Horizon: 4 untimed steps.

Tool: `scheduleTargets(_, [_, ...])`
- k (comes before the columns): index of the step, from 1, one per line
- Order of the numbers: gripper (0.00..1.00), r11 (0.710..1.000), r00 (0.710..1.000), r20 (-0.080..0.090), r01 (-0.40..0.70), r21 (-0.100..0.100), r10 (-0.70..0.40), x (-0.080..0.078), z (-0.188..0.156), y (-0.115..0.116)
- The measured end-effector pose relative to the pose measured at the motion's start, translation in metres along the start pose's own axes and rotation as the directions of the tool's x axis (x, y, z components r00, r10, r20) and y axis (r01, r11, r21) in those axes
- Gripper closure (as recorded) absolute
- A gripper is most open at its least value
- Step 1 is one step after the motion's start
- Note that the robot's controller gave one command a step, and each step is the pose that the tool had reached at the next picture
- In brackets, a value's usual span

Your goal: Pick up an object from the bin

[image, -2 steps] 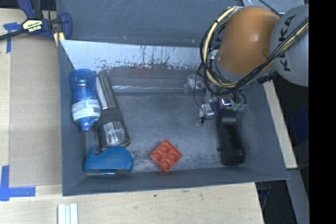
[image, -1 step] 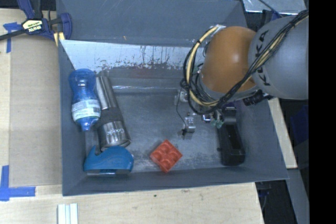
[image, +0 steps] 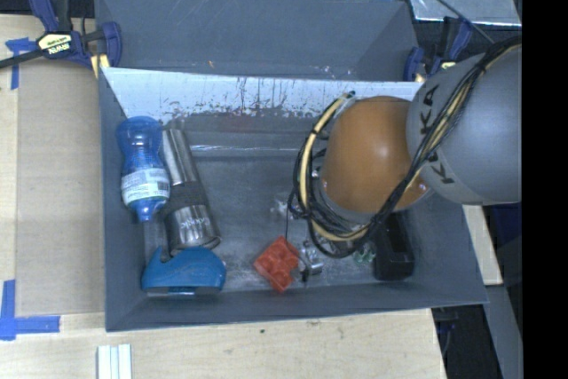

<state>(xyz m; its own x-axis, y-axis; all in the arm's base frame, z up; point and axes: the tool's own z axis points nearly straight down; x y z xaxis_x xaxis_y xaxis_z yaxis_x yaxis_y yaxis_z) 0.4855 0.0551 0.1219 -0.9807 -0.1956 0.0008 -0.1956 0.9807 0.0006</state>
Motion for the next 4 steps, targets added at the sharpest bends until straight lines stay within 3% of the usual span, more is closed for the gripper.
scheduleTargets(1, [0.0, 0.954, 0.954, 0.008, -0.299, -0.002, 0.299, -0.033, 0.052, 0.035])
scheduleTargets(2, [0.0, 1.0, 1.0, 0.003, -0.014, -0.001, 0.014, -0.024, 0.045, 0.016])
scheduleTargets(3, [0.0, 0.981, 0.981, 0.017, -0.195, -0.002, 0.195, -0.087, 0.049, 0.013])
scheduleTargets(4, [1.0, 1.0, 1.0, 0.006, 0.02, 0.001, -0.02, -0.057, 0.038, -0.07])
